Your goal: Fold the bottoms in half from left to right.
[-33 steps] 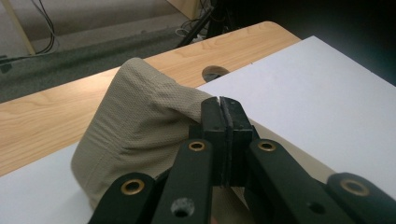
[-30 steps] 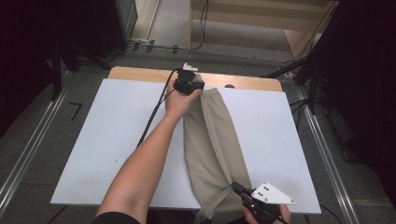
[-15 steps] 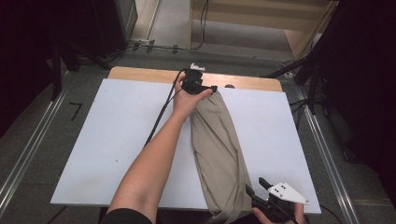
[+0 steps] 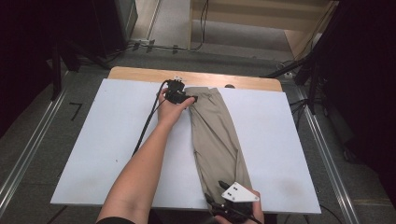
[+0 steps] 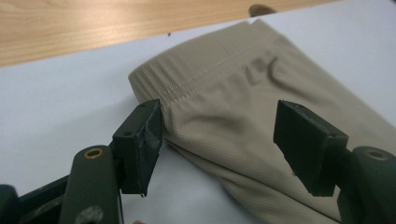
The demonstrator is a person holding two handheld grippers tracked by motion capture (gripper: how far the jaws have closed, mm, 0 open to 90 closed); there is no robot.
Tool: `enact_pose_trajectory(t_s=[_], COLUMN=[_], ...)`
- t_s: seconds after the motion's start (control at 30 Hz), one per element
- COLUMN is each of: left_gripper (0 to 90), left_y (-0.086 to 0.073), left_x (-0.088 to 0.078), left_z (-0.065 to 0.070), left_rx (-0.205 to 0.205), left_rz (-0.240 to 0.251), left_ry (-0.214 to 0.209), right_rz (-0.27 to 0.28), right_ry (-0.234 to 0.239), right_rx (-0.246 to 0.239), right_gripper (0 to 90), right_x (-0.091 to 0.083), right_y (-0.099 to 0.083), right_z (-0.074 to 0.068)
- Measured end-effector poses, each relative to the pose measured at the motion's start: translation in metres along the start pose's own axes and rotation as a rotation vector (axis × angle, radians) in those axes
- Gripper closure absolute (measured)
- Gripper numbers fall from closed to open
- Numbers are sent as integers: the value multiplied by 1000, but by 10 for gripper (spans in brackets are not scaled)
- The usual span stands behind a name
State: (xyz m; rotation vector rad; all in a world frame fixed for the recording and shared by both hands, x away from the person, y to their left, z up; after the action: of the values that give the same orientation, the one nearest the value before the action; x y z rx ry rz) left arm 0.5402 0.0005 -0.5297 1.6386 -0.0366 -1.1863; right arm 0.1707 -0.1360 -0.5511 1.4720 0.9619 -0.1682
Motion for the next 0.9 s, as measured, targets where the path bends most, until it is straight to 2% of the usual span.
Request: enact_pose_trajectory(t_s=[0.07,0.1,0.17,0.23,0.33,0.4,0.47,0.53,0.6,0.67,0.77,0.8,0.9], left_gripper=[338,348,393,444,512,572,639,767,841,855,860,861,862], left_y=[-2,-3,-7,-9,-9,-8,-8,-9,-8,-6,-3,-2,0], left_x=[3,5,8,8,8,8,9,9,6,3,-5,-7,-12], left_z=[1,2,3,3,4,6,8,12,15,15,10,8,2], left_rx=[7,12,28,46,51,46,50,33,64,68,59,63,53], left_rz=[-12,-17,-42,-40,-45,-46,-47,-55,-65,-56,-39,-36,-23], left_ry=[13,19,38,63,90,86,76,21,12,-11,-15,-14,-10], right_rz=[-17,-14,-19,-21,-32,-26,-28,-38,-58,-64,-58,-63,-59], right_ry=[-42,-37,-59,-81,-63,-55,-45,-53,-44,-13,9,23,37], right_rx=[10,29,24,32,23,4,7,-5,7,43,37,44,24], right_gripper=[330,326,359,548,651,743,841,862,869,873,876,877,877], right_x=[10,13,15,15,14,14,14,14,14,14,13,12,11], right_y=[-1,0,3,4,5,5,5,6,8,9,8,8,11], right_z=[0,0,2,6,10,11,8,7,8,10,11,9,1])
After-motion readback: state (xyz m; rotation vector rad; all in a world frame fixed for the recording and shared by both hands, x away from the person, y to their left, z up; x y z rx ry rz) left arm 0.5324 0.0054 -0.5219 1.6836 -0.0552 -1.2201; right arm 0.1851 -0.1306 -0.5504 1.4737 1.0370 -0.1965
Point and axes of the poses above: each handheld gripper's, and its own axes: x roughly forward along the jaws, y roughly out of its top, z roughly to its right, the point moved 5 cm from there along x, roughly forward along the jaws, and after that the axes turned 12 degrees about x, right-handed, at the moved point
